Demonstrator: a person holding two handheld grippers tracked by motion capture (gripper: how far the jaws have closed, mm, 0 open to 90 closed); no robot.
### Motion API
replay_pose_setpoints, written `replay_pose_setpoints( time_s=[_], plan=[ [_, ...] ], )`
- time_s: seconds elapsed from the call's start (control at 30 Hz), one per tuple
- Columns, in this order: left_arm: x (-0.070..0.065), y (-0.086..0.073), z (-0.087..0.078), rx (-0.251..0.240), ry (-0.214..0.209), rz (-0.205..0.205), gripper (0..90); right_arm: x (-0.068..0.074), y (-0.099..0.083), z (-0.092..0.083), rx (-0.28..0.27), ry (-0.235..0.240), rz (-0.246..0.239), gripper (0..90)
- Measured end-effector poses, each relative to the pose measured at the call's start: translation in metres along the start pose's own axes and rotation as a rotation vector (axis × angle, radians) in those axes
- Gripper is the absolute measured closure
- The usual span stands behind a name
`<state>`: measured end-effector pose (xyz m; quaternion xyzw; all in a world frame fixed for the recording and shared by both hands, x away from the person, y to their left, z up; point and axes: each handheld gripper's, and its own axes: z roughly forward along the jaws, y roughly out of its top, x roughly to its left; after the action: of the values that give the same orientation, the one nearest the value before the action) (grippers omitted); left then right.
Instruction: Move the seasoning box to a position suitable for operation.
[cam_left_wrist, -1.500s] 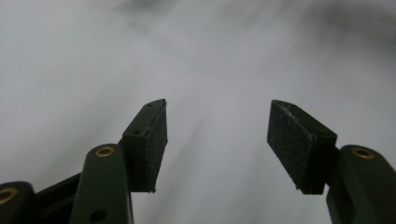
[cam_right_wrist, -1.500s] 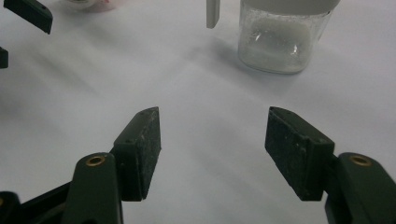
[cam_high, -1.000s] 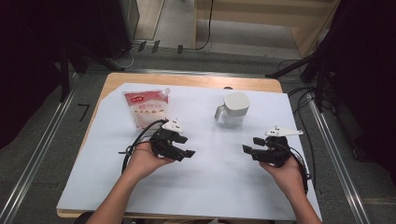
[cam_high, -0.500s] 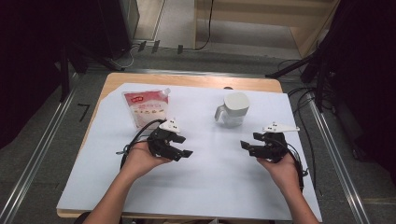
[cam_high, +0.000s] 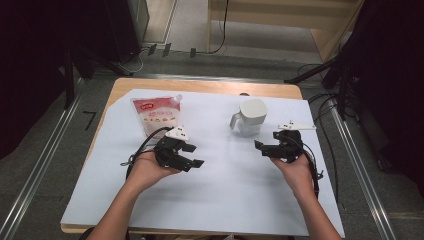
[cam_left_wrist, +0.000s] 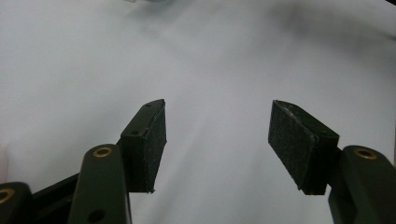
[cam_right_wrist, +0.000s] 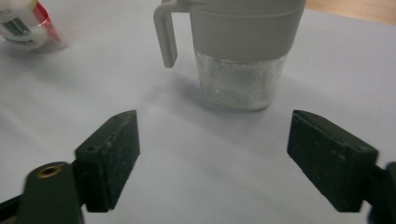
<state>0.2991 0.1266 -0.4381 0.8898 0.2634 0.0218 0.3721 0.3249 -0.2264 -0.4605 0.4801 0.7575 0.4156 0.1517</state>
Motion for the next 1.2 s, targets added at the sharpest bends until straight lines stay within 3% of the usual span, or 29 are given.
replay_pose_setpoints(
  time_s=[0.2, 0.47, 0.6, 0.67, 0.73, 0.87, 1.13, 1.17, 1.2],
  plan=[
    [0.001, 0.000, 0.001, -0.002, 0.001, -0.013, 38.0, -0.002, 0.008, 0.011, -0.011, -0.020, 0.041, 13.6],
    [0.002, 0.000, 0.002, 0.008, -0.009, -0.012, 38.6, -0.006, 0.017, 0.027, -0.033, -0.030, 0.049, 12.4],
    [0.001, 0.001, 0.002, 0.013, 0.023, -0.015, 40.3, -0.010, 0.020, 0.036, -0.048, -0.045, 0.065, 8.0],
    [0.000, 0.002, -0.001, -0.009, 0.020, -0.021, 40.8, -0.014, 0.021, 0.043, -0.074, -0.067, 0.080, 7.7],
    [0.001, 0.002, -0.001, -0.024, 0.005, -0.022, 40.8, -0.015, 0.021, 0.048, -0.081, -0.054, 0.084, 6.8],
    [0.001, 0.002, 0.000, -0.017, 0.003, -0.024, 41.0, -0.013, 0.024, 0.061, -0.053, -0.073, 0.080, 5.0],
    [0.003, 0.001, 0.000, -0.011, 0.015, -0.033, 40.8, -0.008, 0.032, 0.075, -0.074, -0.125, 0.058, 4.3],
    [0.003, 0.001, 0.000, -0.017, 0.010, -0.040, 40.8, -0.005, 0.035, 0.079, -0.066, -0.156, 0.044, 3.5],
    [0.005, 0.001, -0.001, -0.015, 0.006, -0.042, 40.7, -0.004, 0.036, 0.080, -0.074, -0.147, 0.038, 3.5]
  ],
)
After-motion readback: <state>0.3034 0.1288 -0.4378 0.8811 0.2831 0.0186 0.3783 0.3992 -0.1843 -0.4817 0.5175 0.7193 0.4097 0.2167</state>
